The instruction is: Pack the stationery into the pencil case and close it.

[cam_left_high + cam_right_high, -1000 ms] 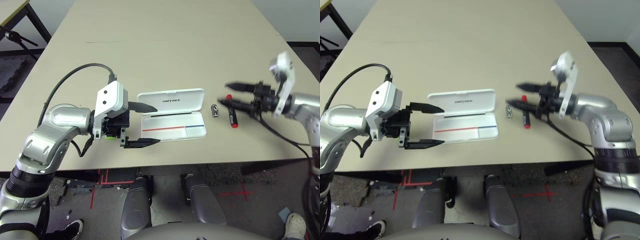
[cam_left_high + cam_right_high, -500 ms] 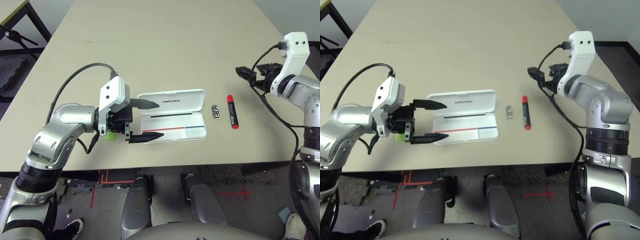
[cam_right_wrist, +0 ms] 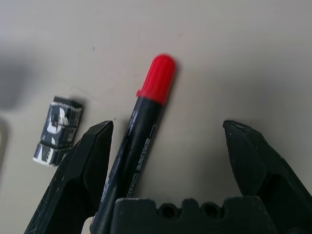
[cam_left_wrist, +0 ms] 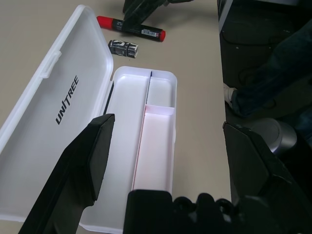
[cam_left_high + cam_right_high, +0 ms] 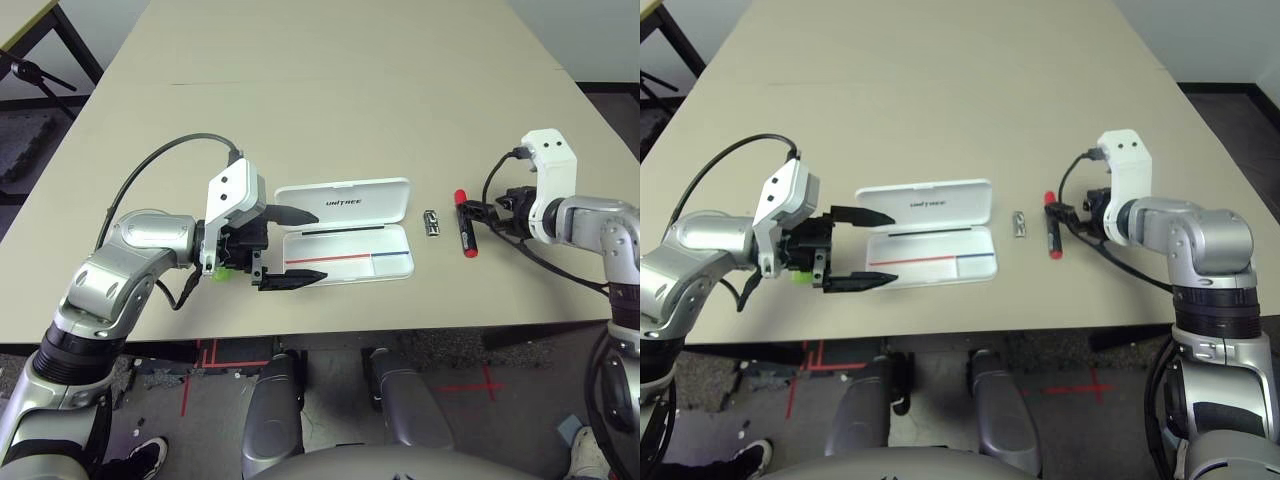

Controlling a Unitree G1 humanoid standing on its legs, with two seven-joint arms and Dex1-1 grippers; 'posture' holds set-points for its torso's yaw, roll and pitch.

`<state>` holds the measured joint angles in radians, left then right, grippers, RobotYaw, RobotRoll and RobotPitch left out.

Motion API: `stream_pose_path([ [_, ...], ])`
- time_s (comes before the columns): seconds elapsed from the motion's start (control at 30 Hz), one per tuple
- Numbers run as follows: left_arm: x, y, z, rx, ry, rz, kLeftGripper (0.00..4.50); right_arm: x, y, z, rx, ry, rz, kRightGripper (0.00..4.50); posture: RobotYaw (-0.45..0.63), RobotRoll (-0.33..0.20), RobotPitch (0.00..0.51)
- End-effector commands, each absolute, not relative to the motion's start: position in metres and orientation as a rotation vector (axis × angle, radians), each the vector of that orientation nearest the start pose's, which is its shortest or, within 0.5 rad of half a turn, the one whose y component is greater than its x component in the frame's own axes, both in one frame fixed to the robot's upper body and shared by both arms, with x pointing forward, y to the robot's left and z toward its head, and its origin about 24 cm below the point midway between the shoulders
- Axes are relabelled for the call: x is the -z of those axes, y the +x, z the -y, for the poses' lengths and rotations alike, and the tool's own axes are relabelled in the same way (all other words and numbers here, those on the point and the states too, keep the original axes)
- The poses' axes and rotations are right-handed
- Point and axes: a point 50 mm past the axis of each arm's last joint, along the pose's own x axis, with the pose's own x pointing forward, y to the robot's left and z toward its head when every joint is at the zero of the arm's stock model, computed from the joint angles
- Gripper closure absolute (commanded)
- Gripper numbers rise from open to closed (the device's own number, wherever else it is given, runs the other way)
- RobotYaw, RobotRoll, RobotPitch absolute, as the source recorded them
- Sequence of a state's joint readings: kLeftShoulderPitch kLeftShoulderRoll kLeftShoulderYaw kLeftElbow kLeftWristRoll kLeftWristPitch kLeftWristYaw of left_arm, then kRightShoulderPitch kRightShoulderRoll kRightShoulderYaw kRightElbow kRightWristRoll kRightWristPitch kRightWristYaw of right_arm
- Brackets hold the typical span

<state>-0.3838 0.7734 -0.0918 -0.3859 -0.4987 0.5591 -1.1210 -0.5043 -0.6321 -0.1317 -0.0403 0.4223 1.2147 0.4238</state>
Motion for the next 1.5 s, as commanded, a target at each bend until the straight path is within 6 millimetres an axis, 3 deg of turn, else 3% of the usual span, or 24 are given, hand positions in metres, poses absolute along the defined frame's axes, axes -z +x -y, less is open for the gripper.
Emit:
stream_pose_path([
  [0.03,-0.176,0.245,-0.158,1.362,0.415,-0.163,0.01,-0.124,0.297,0.237,-0.307,-0.011,-0.683,0.0,-0.12,0.0,0.199],
  [0.13,-0.175,0.245,-0.157,1.36,0.418,-0.164,0.01,-0.118,0.298,0.236,-0.298,-0.022,-0.703,0.0,-0.12,0.0,0.199],
  [0.23,-0.175,0.245,-0.156,1.358,0.42,-0.162,0.0,-0.116,0.299,0.236,-0.293,-0.031,-0.71,0.62,-0.12,0.0,0.199],
  [0.5,-0.175,0.245,-0.155,1.352,0.423,-0.161,0.0,-0.13,0.304,0.243,-0.295,-0.067,-0.678,3.61,-0.11,0.0,0.187],
  [0.57,-0.175,0.246,-0.155,1.351,0.424,-0.161,0.0,-0.136,0.306,0.245,-0.306,-0.09,-0.662,4.0,-0.11,0.0,0.187],
  [0.8,-0.176,0.248,-0.158,1.342,0.43,-0.158,0.0,-0.162,0.308,0.246,-0.455,-0.224,-0.571,4.0,-0.11,0.0,0.182],
  [1.07,-0.177,0.248,-0.162,1.327,0.444,-0.157,0.0,-0.193,0.292,0.234,-0.862,-0.43,-0.465,4.0,-0.1,0.0,0.183],
  [1.33,-0.177,0.244,-0.173,1.295,0.497,-0.196,0.0,-0.203,0.263,0.217,-1.205,-0.524,-0.5,4.0,-0.09,0.0,0.188],
  [1.5,-0.178,0.242,-0.181,1.274,0.538,-0.227,0.0,-0.201,0.253,0.19,-1.35,-0.534,-0.492,4.0,-0.08,0.0,0.188],
])
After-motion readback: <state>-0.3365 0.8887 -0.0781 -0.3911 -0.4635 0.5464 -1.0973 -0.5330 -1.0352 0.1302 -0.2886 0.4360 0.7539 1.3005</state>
